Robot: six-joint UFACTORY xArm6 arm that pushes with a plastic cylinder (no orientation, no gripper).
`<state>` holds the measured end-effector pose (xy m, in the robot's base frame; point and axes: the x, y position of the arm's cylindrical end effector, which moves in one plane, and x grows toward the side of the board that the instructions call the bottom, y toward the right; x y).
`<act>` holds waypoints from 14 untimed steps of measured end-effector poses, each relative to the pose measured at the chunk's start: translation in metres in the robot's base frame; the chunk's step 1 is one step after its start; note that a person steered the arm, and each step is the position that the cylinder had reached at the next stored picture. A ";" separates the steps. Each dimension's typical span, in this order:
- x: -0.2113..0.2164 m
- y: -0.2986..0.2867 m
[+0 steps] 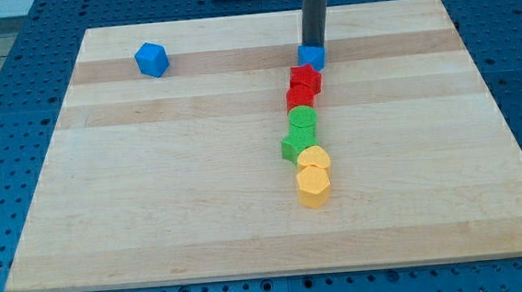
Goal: Keep blue cube above blue triangle
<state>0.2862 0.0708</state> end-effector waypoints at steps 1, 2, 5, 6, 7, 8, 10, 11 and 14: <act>-0.023 -0.019; -0.003 -0.071; 0.053 -0.279; 0.016 -0.295; 0.004 -0.265; 0.004 -0.207; 0.004 -0.177; 0.003 -0.176; -0.030 -0.199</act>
<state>0.2559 -0.1281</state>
